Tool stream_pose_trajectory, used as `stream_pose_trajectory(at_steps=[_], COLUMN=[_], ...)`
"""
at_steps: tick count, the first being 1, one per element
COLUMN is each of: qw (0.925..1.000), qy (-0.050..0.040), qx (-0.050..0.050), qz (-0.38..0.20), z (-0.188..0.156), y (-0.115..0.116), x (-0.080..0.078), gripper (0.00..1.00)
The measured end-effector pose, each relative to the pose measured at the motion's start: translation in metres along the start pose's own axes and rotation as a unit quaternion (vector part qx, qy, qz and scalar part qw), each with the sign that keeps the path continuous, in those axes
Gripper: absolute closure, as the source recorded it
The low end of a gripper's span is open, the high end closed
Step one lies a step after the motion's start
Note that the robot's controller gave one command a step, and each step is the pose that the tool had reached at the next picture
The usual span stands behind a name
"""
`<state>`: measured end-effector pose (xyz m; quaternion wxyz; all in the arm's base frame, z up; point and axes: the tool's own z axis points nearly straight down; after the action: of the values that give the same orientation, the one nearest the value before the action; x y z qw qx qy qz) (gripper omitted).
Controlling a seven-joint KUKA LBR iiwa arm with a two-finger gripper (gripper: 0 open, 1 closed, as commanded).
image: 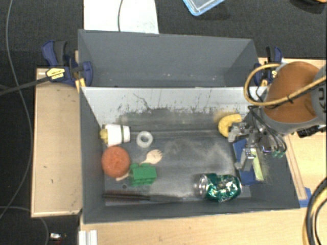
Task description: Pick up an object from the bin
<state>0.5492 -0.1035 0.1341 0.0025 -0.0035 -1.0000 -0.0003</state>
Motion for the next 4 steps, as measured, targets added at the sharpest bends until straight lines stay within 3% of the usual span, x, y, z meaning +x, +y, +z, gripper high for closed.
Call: stream_pose_trajectory(at_steps=[1, 2, 3, 4], qw=[1.0000, 0.9951, 0.9999, 0.9971], qy=[-0.0039, -0.0084, -0.0068, -0.0063], qx=[0.001, 0.001, 0.001, 0.000], qz=[-0.002, -0.099, 0.014, -0.076], z=[-0.004, 0.052, -0.008, 0.027], y=[0.000, 0.061, 0.059, 0.074], x=[-0.002, 0.039, 0.032, 0.062], gripper=[0.00, 0.00, 0.00, 0.00])
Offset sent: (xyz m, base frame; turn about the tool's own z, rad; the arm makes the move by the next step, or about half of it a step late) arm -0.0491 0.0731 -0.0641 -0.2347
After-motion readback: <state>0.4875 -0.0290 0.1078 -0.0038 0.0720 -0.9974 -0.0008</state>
